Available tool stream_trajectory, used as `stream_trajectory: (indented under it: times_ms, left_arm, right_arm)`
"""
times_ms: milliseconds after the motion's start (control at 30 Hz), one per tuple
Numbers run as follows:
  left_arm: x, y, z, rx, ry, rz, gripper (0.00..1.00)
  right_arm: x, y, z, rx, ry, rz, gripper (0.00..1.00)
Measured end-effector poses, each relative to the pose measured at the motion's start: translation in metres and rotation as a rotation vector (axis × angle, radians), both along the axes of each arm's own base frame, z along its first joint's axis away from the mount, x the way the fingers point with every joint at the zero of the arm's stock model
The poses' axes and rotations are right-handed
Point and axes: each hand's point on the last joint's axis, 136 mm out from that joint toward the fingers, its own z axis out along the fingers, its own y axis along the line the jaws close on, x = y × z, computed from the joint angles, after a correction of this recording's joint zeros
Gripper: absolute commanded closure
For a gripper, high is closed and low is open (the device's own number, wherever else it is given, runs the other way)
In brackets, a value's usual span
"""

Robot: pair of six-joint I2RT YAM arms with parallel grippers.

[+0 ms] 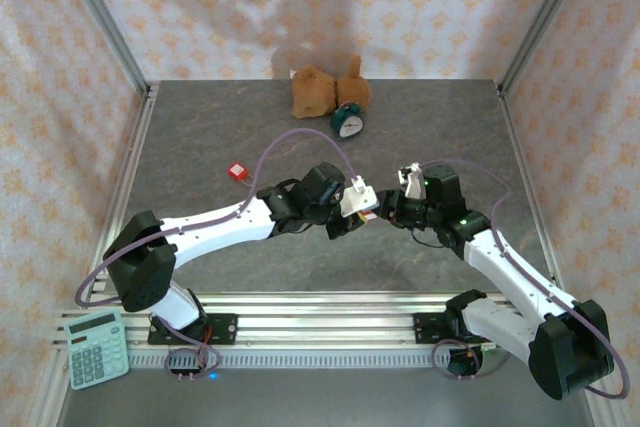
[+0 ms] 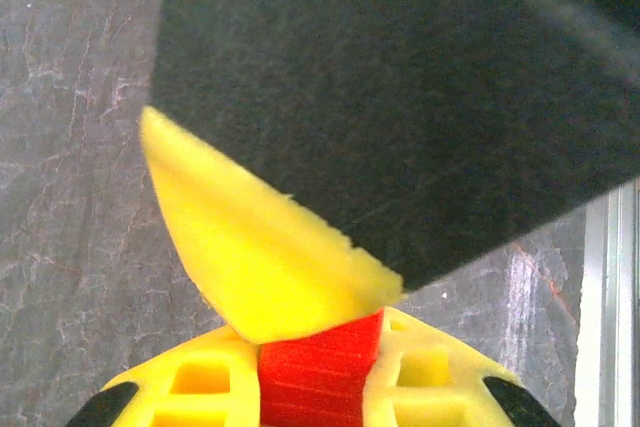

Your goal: Unlock with the key

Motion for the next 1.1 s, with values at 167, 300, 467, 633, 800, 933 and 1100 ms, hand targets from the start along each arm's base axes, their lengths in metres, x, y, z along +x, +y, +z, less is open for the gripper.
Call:
stream_trajectory:
  times_ms: [167, 300, 467, 633, 800, 933, 1100]
  left_arm:
    - [0.001, 0.001, 0.0, 0.0, 0.0, 0.002, 0.89]
    - [0.003, 0.002, 0.0, 0.004, -0.009, 0.012, 0.9]
    - [0.013, 0.008, -0.001, 0.037, -0.053, 0.061, 0.9]
    - [0.018, 0.007, -0.002, 0.095, -0.173, 0.089, 0.9]
    - [0.018, 0.006, -0.002, 0.192, -0.364, 0.089, 0.91]
    - [0.021, 0.007, -0.002, 0.238, -0.481, 0.11, 0.91]
    - [0.035, 0.01, -0.005, 0.31, -0.594, 0.148, 0.91]
  right_arm:
    - [0.001, 0.0, 0.0, 0.0, -0.004, -0.003, 0.65]
    - [0.003, 0.0, 0.001, 0.004, -0.004, -0.014, 0.42]
    - [0.008, -0.012, -0.007, -0.036, 0.037, -0.114, 0.32]
    - [0.012, -0.029, -0.002, -0.031, 0.065, -0.268, 0.29]
    - [0.01, -0.042, -0.004, 0.016, 0.113, -0.391, 0.26]
    - [0.011, -0.046, -0.001, 0.05, 0.144, -0.448, 0.26]
    - [0.01, -0.047, -0.012, 0.09, 0.21, -0.494, 0.28]
